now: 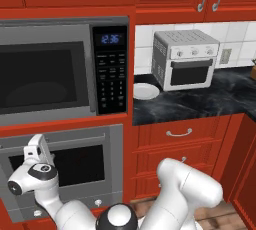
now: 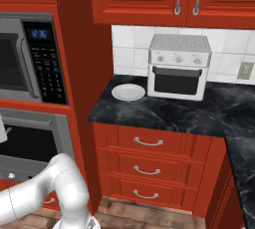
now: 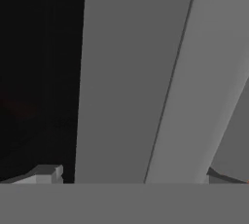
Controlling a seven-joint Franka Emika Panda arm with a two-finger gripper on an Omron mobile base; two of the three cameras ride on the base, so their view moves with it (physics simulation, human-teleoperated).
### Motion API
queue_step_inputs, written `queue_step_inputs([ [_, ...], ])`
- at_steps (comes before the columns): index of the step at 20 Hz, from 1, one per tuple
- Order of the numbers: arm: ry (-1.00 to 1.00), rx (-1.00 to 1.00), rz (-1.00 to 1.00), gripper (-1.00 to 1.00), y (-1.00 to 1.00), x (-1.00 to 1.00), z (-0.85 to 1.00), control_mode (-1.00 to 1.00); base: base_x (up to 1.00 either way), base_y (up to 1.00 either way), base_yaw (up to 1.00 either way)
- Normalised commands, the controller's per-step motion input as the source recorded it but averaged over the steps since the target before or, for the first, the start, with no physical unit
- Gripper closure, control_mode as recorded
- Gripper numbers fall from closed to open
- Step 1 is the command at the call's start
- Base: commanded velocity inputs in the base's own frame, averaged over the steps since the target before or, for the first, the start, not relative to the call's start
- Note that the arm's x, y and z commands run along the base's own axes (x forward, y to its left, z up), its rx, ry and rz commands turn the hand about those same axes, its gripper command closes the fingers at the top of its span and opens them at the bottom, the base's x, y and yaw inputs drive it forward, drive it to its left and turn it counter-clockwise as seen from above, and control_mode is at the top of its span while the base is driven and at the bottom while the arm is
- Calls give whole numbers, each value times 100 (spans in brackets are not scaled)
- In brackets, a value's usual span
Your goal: Take the fish from the oven and place it on the plate on the counter.
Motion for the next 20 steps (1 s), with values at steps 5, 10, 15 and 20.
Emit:
queue_step_inputs([
  [5,0,0,0,-100,0,49,-7,-100,0,0,0],
  [10,1,0,0,-100,0,38,0,-100,0,0,0],
  [15,0,0,3,100,0,2,0,-100,0,0,0],
  [20,0,0,1,100,0,0,0,-100,0,0,0],
])
